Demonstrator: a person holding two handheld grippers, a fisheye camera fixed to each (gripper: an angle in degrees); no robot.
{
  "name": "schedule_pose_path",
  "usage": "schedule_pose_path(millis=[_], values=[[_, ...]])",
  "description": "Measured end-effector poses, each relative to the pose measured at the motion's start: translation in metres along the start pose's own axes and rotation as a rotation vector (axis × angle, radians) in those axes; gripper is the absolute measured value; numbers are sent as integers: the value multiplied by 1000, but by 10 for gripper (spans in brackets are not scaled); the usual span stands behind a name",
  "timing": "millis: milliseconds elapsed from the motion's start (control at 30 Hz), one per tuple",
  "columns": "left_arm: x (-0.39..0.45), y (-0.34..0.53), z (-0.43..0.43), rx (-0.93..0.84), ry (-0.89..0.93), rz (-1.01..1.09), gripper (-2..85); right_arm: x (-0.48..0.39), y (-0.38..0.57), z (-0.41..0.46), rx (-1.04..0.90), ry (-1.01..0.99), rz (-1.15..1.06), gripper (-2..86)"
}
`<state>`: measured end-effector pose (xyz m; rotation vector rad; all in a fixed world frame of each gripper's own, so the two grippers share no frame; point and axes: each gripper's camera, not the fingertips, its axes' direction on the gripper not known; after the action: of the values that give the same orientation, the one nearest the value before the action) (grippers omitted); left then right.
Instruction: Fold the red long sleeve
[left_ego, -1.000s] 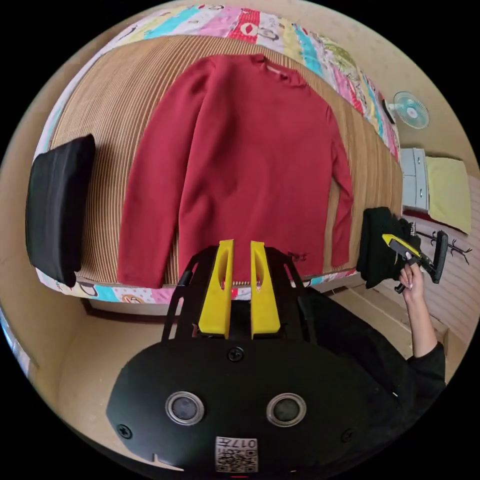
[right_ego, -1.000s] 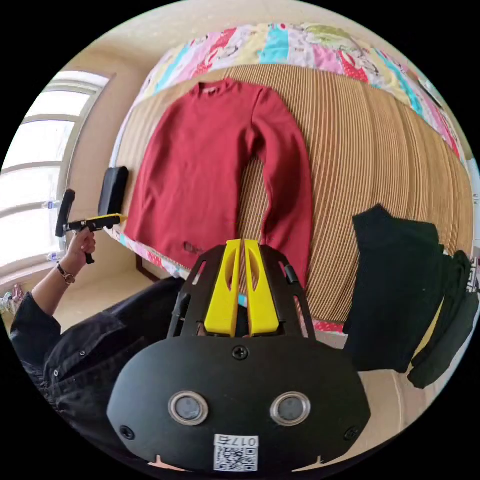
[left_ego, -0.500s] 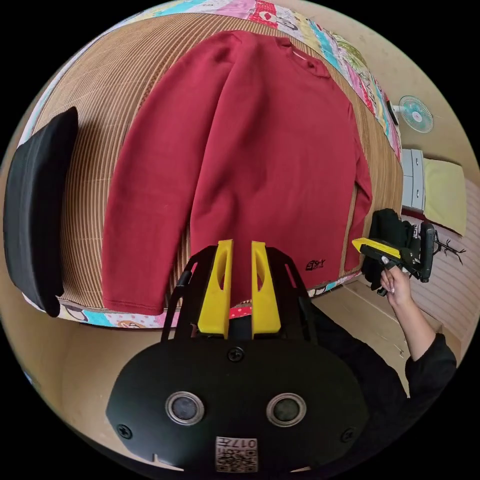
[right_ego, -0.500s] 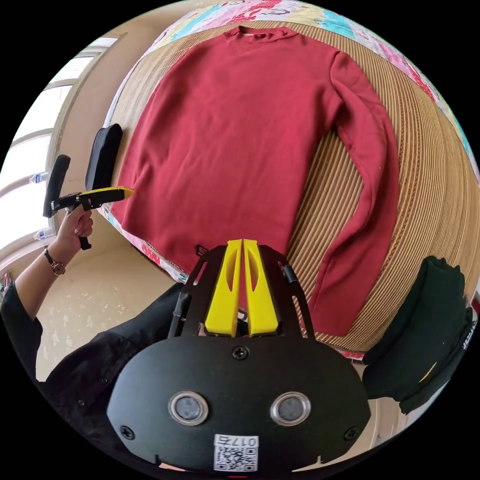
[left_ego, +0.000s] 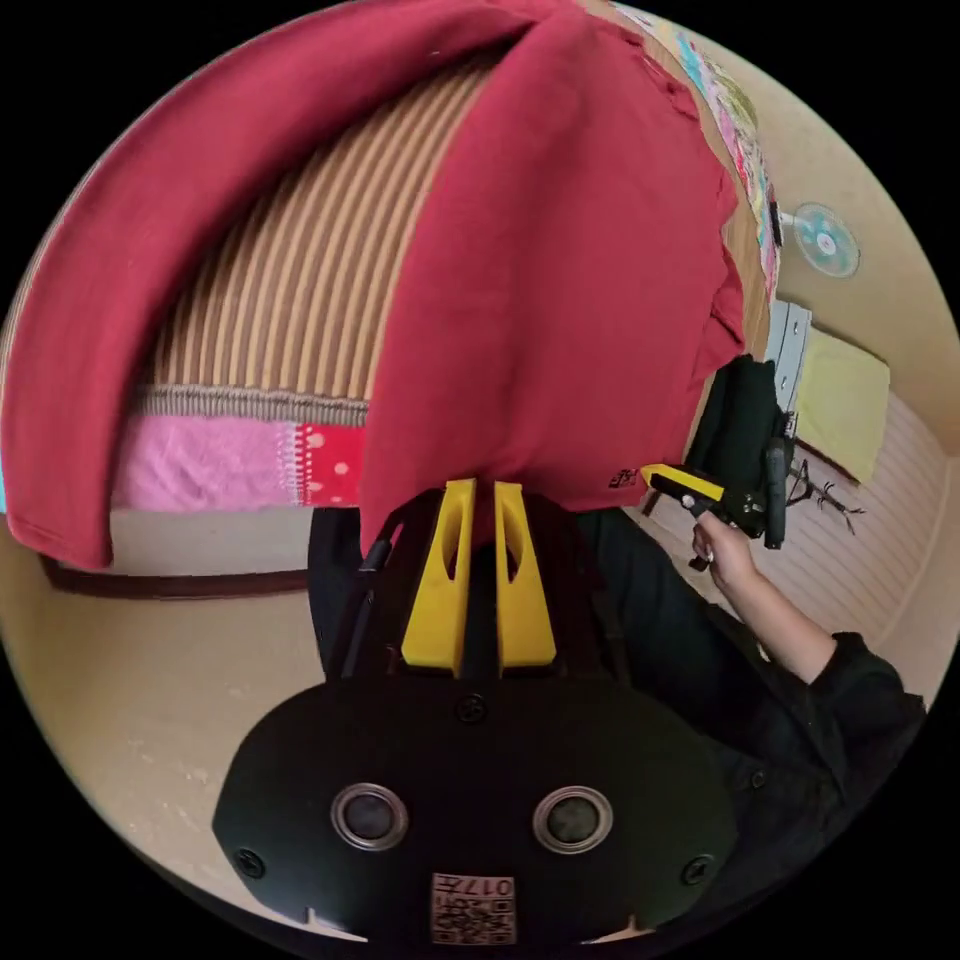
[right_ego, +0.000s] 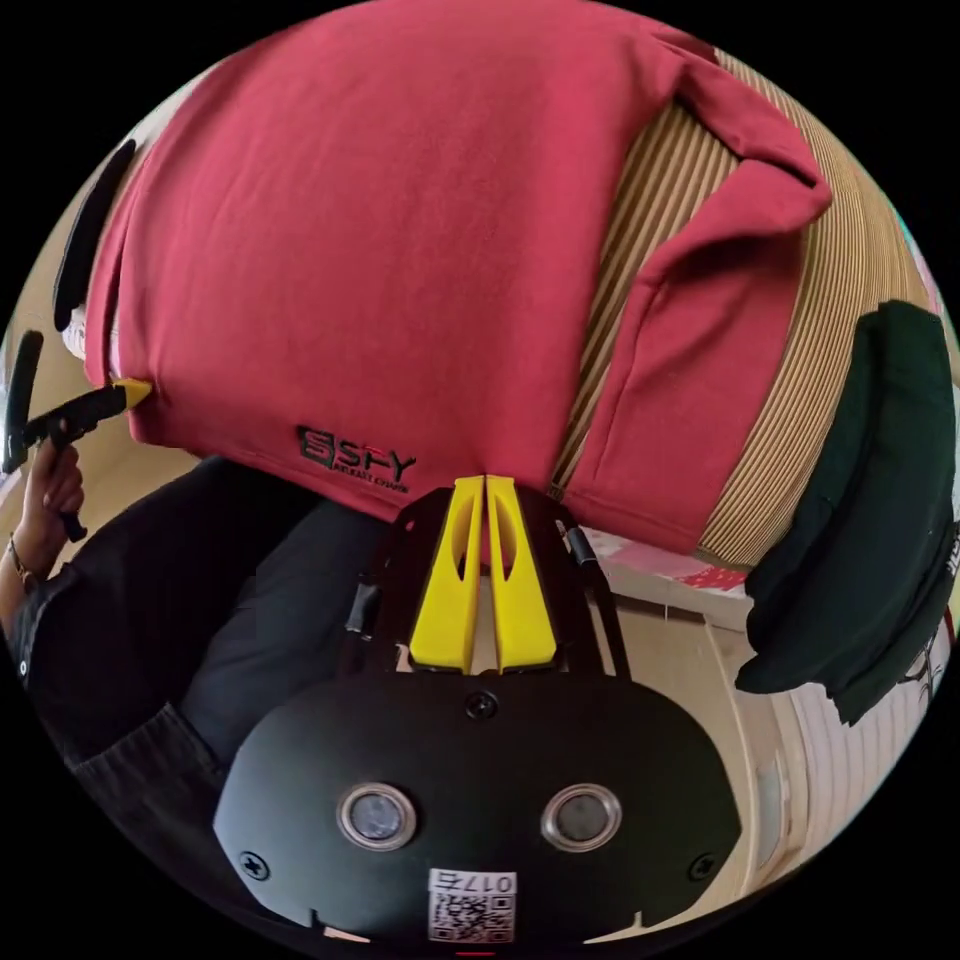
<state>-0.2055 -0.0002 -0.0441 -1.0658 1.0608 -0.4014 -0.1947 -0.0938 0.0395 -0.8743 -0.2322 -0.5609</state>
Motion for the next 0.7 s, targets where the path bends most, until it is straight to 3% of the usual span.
schedule_pose_path(millis=[67, 133, 233, 300, 467, 500, 600, 700], values=[[-46, 7, -23, 100, 251, -205, 56, 25, 5, -8, -41, -84, 99, 5], [-105, 33, -46, 361, 613, -505, 107, 41, 8, -13, -83, -130, 159, 5], [-136, 72, -57, 694, 894, -776, 133, 61, 15, -22, -156, -151, 184, 5], [-144, 78, -51, 750, 980, -886, 134, 69, 20, -28, -194, -141, 165, 4], [-149, 64, -55, 720, 942, -966, 111, 90, 55, -50, -213, -105, 80, 5], [-144, 64, -70, 749, 882, -944, 65, 94, 60, -53, -210, -111, 79, 5], [-127, 61, -123, 836, 783, -820, 39, 120, 84, -65, -195, -183, 108, 4], [-110, 52, -207, 1003, 794, -525, 38, 161, 113, -71, -185, -394, 191, 3]])
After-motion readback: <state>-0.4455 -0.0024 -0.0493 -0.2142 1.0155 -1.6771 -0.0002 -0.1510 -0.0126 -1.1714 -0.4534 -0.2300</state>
